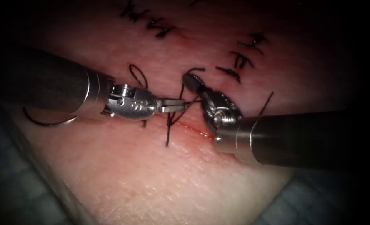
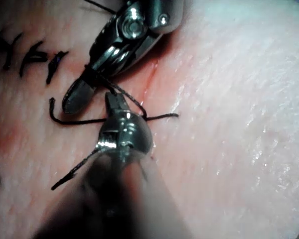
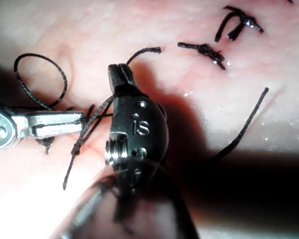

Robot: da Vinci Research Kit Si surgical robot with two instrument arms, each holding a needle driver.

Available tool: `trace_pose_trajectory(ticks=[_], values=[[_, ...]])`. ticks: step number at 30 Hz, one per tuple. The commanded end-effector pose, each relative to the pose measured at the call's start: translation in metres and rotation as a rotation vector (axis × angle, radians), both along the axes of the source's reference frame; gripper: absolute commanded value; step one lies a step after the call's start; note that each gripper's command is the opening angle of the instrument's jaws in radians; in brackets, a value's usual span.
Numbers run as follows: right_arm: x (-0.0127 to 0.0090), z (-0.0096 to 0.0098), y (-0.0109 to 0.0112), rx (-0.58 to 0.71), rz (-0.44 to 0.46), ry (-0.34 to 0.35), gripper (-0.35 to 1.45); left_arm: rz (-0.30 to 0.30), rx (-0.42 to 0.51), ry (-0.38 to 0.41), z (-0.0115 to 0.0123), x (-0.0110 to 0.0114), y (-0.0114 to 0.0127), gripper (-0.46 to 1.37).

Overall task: Wound Closure
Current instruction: Grab the suture tail with the right tool

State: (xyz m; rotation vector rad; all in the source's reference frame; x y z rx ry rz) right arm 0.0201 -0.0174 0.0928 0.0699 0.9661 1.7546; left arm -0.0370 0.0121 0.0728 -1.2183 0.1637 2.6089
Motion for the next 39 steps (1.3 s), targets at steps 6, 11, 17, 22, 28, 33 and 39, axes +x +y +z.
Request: trace_pose_trajectory(ticks=[6, 11, 17, 22, 28, 33, 39], values=[[-0.0001, 0.0009, 0.0002, 0.007, -0.004, -0.008, 0.85, 0.012, -0.002, -0.011, 0.0002, -0.0001, 0.0002, -0.35], [0.0005, 0.002, -0.0002, 0.036, -0.008, 0.002, 0.91, 0.021, -0.006, -0.018, 0.0002, -0.0001, 0.0001, -0.35], [0.0014, 0.0036, -0.0006, 0.074, -0.016, 0.019, 0.83, 0.026, -0.006, -0.017, 0.0003, 0.0001, -0.0002, -0.35], [0.0022, 0.0051, -0.0002, 0.091, -0.006, 0.03, 0.8, 0.027, -0.006, -0.018, 0.0002, 0.0002, -0.0003, -0.35], [0.0033, 0.0065, 0.0002, 0.092, -0.011, 0.033, 0.8, 0.032, -0.012, -0.017, 0.0001, 0.0004, -0.0006, -0.35], [0.0041, 0.0069, 0.0007, 0.093, -0.008, 0.035, 0.68, 0.037, -0.011, -0.017, 0.0, 0.0007, -0.0008, -0.35], [0.0046, 0.0066, 0.0007, 0.094, -0.008, 0.037, 0.41, 0.039, -0.012, -0.017, 0.0, 0.0009, -0.0011, -0.35]])
